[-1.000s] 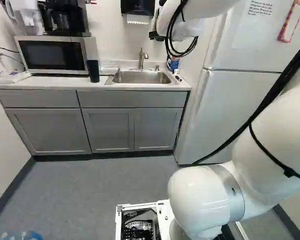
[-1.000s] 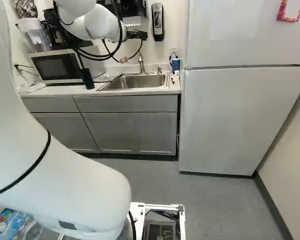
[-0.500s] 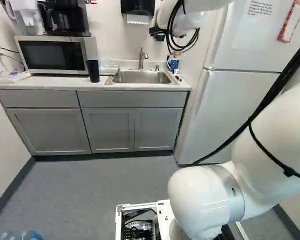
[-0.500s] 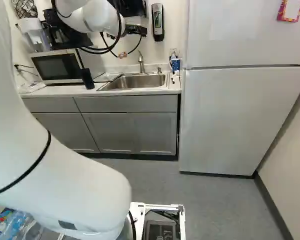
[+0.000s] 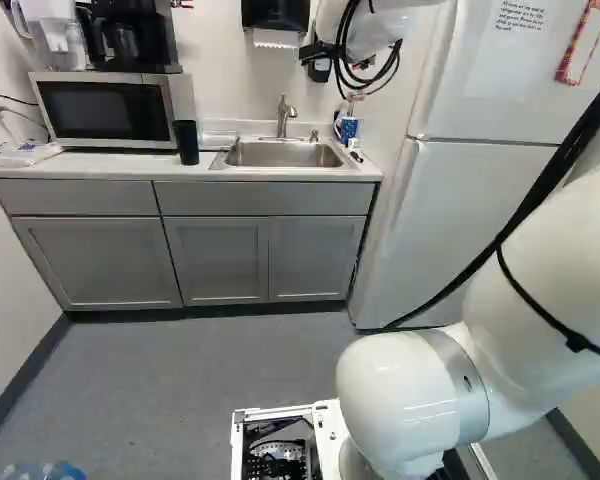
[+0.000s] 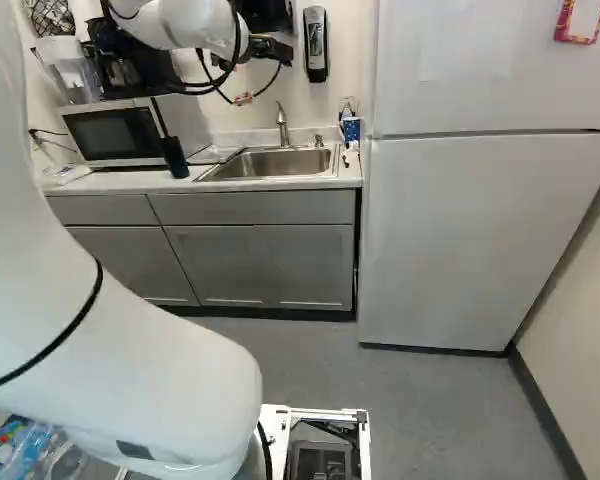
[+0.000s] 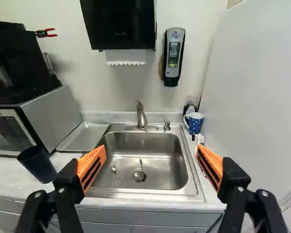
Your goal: Rinse the cup and place it in the tray
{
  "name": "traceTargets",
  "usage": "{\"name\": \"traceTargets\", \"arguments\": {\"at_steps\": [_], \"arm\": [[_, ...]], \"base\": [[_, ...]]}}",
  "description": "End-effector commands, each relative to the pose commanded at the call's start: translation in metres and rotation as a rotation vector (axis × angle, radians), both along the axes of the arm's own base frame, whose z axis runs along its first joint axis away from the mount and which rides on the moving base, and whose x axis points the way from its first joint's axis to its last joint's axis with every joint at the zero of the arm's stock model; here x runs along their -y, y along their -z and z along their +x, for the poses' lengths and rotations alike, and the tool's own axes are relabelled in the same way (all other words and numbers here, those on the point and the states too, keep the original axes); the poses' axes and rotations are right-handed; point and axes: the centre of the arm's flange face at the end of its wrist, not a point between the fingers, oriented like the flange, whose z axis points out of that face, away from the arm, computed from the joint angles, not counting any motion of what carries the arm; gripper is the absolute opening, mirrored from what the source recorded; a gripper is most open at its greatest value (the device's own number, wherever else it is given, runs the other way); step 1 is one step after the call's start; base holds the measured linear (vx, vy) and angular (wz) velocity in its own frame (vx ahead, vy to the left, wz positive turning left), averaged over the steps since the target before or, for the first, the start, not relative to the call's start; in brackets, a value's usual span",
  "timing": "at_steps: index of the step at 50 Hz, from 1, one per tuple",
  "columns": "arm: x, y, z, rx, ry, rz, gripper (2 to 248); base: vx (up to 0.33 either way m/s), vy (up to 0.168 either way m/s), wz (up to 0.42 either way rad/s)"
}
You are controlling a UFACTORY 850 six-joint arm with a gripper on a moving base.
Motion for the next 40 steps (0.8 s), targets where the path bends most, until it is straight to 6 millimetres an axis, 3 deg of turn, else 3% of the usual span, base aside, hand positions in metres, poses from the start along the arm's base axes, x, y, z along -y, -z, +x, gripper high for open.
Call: {"name": "traceTargets", "arguments": {"at_steps": [16, 40], "arm": [[0.0, -0.016, 0.0, 0.013, 0.0, 0.0, 247], [0.0, -0.016, 0.0, 0.013, 0.0, 0.0, 247]], "base": [[0.0, 0.0, 0.0], [0.0, 0.0, 0.0]]}}
